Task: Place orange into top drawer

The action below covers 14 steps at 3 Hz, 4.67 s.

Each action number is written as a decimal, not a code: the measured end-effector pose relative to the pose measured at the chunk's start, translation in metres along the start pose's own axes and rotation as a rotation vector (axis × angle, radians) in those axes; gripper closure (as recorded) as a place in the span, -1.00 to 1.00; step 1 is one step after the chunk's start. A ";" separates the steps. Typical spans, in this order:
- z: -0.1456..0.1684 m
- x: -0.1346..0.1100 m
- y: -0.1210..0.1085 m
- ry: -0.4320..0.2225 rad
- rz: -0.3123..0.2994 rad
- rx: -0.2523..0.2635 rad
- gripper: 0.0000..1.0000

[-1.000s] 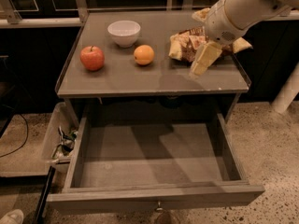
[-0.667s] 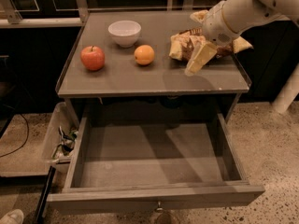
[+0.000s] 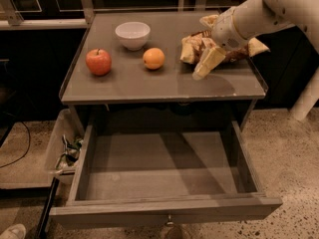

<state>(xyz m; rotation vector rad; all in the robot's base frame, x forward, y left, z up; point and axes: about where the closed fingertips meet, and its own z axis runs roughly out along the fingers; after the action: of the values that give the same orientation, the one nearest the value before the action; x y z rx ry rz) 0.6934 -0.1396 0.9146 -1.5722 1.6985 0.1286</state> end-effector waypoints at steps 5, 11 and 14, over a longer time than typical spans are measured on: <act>0.107 -0.044 -0.020 -0.332 0.044 -0.120 -1.00; 0.127 -0.060 -0.009 -0.346 0.006 -0.259 0.31; 0.123 -0.071 0.002 -0.376 -0.034 -0.261 1.00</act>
Offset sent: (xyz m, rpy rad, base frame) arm 0.0376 0.0496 -0.0243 0.2765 -0.0638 0.0494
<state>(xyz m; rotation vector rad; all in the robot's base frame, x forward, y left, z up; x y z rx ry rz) 0.7437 -0.0134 0.8737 -1.6400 1.3991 0.6109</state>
